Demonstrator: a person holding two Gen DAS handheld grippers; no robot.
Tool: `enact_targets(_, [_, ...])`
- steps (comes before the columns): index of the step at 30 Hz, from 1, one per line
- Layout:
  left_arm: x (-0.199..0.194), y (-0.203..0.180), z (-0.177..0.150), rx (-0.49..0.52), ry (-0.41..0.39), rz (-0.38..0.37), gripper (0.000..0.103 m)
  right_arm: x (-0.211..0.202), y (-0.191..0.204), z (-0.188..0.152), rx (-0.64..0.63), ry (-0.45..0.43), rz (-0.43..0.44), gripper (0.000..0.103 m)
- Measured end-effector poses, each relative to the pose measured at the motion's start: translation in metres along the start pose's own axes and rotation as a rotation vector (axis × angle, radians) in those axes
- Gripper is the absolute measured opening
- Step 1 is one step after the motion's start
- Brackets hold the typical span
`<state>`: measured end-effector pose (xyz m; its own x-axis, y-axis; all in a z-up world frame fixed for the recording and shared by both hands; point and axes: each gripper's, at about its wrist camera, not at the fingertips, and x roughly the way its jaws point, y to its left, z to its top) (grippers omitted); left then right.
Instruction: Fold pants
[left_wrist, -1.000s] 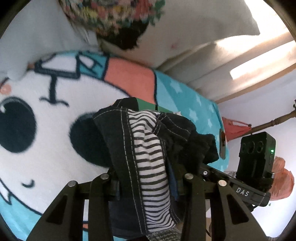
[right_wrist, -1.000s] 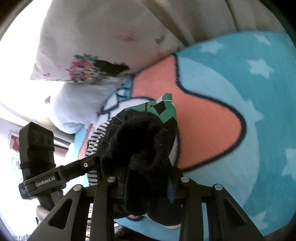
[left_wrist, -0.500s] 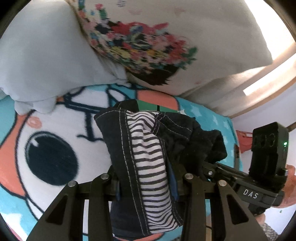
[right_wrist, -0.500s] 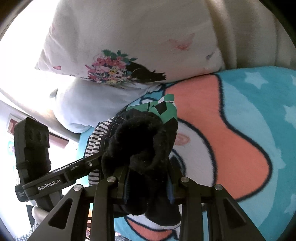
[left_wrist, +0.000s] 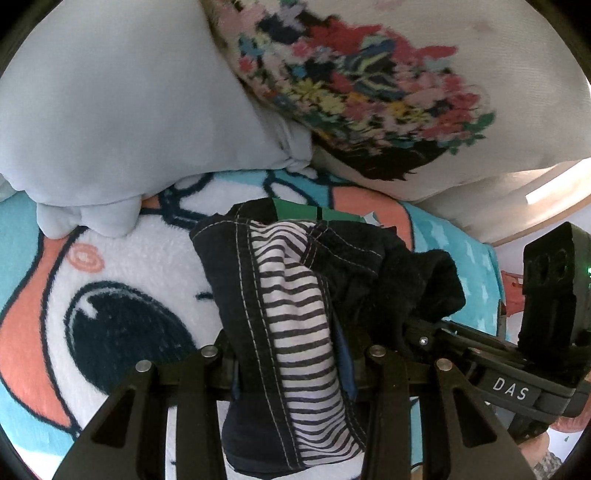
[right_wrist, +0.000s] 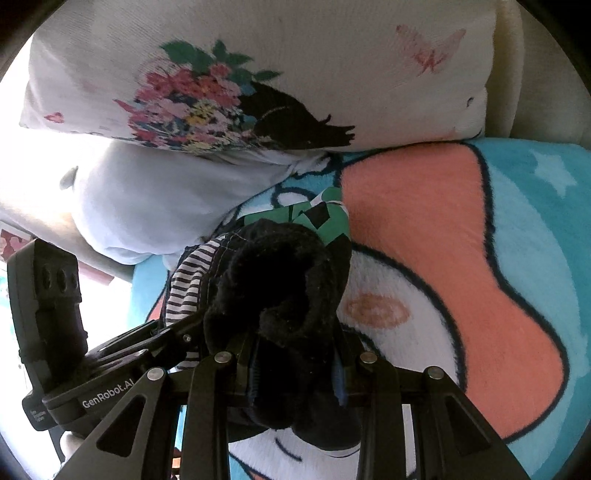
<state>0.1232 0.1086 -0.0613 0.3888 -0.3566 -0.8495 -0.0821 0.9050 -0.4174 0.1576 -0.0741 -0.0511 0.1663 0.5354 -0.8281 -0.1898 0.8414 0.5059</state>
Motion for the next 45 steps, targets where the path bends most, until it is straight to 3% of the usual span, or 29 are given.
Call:
enact_targets(20, [0.026, 0.006, 0.011, -0.004, 0.035, 0.008, 0.040, 0.018, -0.007, 0.012, 0.025, 0.021, -0.029, 0.033])
enact_targets(23, [0.030, 0.009, 0.010, -0.011, 0.039, 0.004, 0.043, 0.023, -0.009, 0.013, 0.030, 0.027, -0.036, 0.033])
enact_targets(25, [0.035, 0.012, 0.010, -0.027, 0.052, -0.002, 0.055, 0.026, -0.013, 0.013, 0.035, 0.031, -0.040, 0.033])
enact_targets(28, [0.041, 0.018, 0.011, -0.061, 0.069, -0.036, 0.061, 0.028, -0.019, 0.012, 0.049, 0.039, -0.045, 0.041])
enact_targets(33, [0.034, 0.021, 0.012, -0.083, 0.080, -0.072, 0.061, 0.024, -0.027, 0.013, 0.070, 0.039, -0.044, 0.051])
enact_targets(39, [0.001, 0.024, 0.004, -0.080, 0.029, -0.065, 0.061, -0.014, -0.018, 0.008, 0.023, -0.052, -0.090, 0.055])
enact_targets(45, [-0.029, 0.031, -0.015, -0.068, -0.039, -0.006, 0.061, -0.051, 0.005, -0.007, -0.010, -0.191, -0.197, 0.056])
